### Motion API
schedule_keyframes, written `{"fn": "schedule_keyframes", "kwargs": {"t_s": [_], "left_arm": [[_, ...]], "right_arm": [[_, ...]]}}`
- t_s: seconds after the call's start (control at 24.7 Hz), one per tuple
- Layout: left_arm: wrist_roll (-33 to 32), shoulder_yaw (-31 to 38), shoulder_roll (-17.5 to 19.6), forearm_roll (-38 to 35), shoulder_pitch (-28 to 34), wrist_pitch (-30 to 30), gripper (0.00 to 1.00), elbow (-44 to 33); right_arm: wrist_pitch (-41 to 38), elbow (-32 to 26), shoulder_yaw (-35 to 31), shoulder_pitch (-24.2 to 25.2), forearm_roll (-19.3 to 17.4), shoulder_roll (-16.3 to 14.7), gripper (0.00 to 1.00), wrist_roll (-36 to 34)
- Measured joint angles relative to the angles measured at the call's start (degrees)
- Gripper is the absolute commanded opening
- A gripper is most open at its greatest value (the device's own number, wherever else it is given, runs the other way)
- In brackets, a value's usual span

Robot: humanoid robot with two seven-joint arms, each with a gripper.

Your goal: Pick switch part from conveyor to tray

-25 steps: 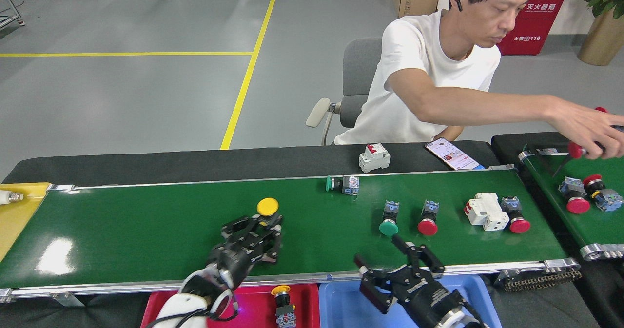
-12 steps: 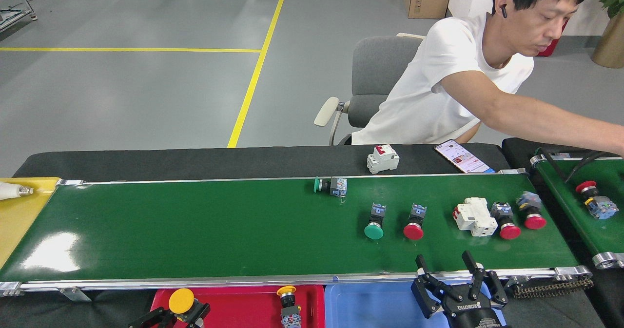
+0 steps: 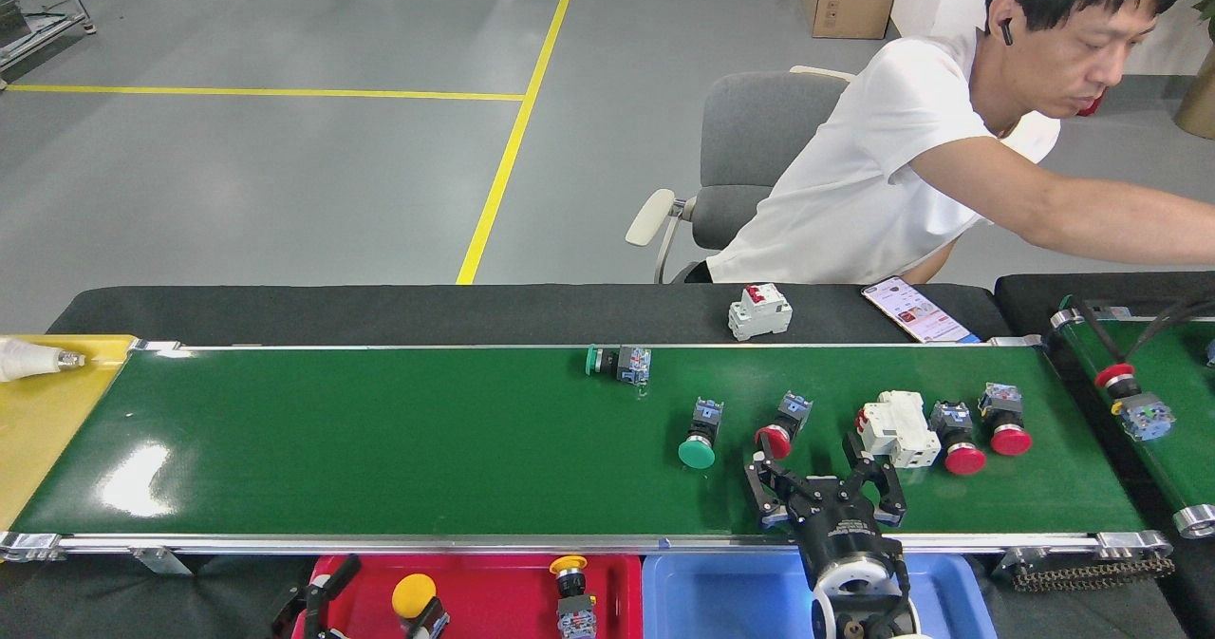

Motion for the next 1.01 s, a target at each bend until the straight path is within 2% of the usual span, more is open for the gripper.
{"fn": "schedule_keyframes", "kwargs": {"t_s": [0.2,0.44,0.49,0.53,0.57,0.61,0.69,0.81,0.89,1.01], "left_arm": [[-3.4,4.2,-0.8,3.2,-0.5,0.8,1.00,0.0],[-3.7,4.0,-0.7,3.2,-2.9,2.0,1.00,0.0],[-3.7,3.8,-0.7,3.2,-3.0,2.1,1.00,0.0],[-3.7,3.5,-0.7,3.1,-3.1,2.1,1.00,0.0],[-3.8,3.1,-0.7,3.0,-3.3,2.1,1.00,0.0],[-3.8,2.6,-0.7,2.9,-3.6,2.1,1.00,0.0],[-3.9,0.6,-0.7,1.9,-4.9,2.1,1.00,0.0],[-3.9,-3.4,-0.7,-3.0,-8.2,2.2,1.00,0.1],[-3.9,-6.2,-0.8,-5.6,-10.8,2.2,1.00,0.5],[-4.0,-11.2,-0.8,-7.0,-13.5,2.2,1.00,2.3]], "right_arm": [[0.5,5.3,1.2,-4.3,-0.2,2.0,0.87,0.0],[0.5,6.7,1.5,-5.2,-0.3,2.2,0.88,0.1],[0.6,7.3,1.7,-5.4,-0.3,2.2,0.84,0.2],[0.7,7.7,1.9,-5.6,-0.4,2.2,0.75,0.2],[0.8,8.4,2.1,-6.2,-0.4,2.2,0.61,0.2],[0.4,9.0,2.2,-6.7,-0.5,2.2,0.42,0.1],[-1.4,9.9,2.6,-7.2,-0.7,2.1,0.21,-0.8],[-4.2,10.3,2.7,-7.3,-0.8,2.0,0.05,-2.3],[-5.9,10.3,2.8,-7.3,-0.9,2.0,0.02,-2.7],[-7.3,9.9,2.8,-7.3,-1.1,2.0,0.02,-3.1]]}}
